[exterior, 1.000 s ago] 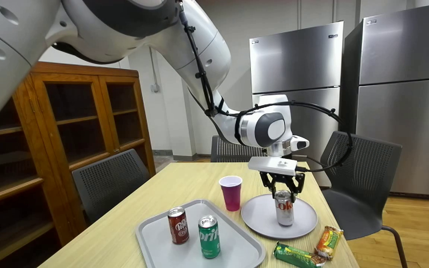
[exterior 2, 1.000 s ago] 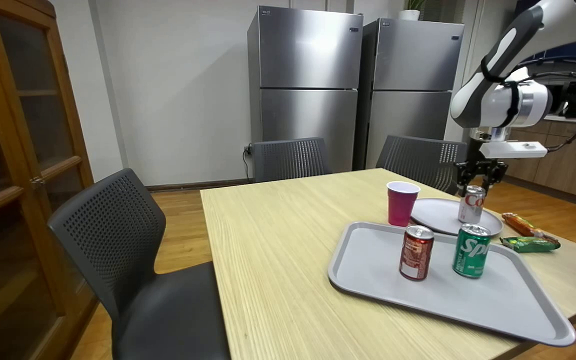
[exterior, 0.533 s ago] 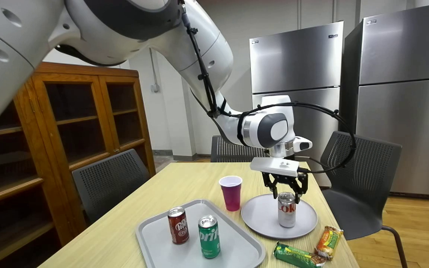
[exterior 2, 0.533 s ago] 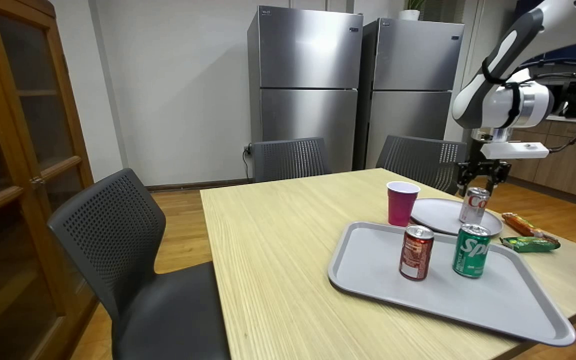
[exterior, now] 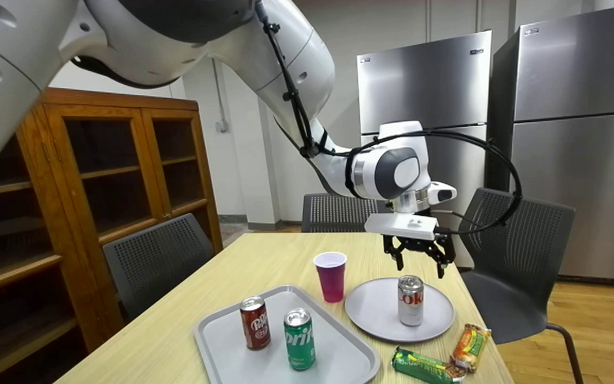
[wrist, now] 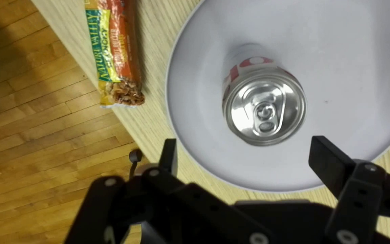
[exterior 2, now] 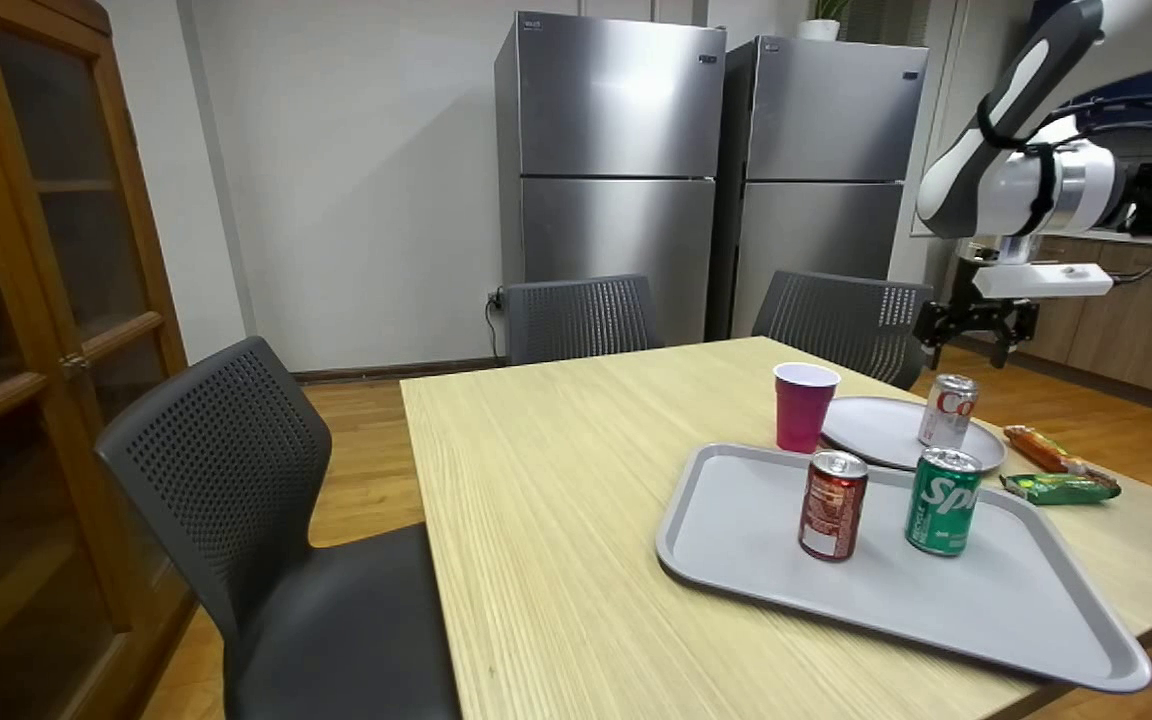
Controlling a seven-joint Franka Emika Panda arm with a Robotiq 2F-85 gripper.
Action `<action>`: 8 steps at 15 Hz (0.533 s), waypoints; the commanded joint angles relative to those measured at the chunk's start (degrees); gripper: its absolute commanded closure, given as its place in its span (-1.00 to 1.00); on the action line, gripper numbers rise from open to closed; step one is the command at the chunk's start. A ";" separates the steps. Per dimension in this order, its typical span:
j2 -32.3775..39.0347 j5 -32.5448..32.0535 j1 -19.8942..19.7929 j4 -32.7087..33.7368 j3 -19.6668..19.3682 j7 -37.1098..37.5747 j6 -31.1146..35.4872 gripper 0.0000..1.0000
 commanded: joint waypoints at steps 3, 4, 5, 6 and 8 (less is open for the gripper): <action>-7.58 0.12 -0.52 -4.67 0.43 0.01 0.08 -1.00; -8.80 0.07 -0.32 -5.67 0.50 -0.16 0.52 -1.00; -9.88 -0.19 0.01 -6.52 0.33 0.06 0.71 -1.00; -11.10 -0.07 0.12 -7.61 0.49 -0.13 0.97 -1.00; -12.35 0.10 0.82 -9.54 0.84 0.15 1.99 -1.00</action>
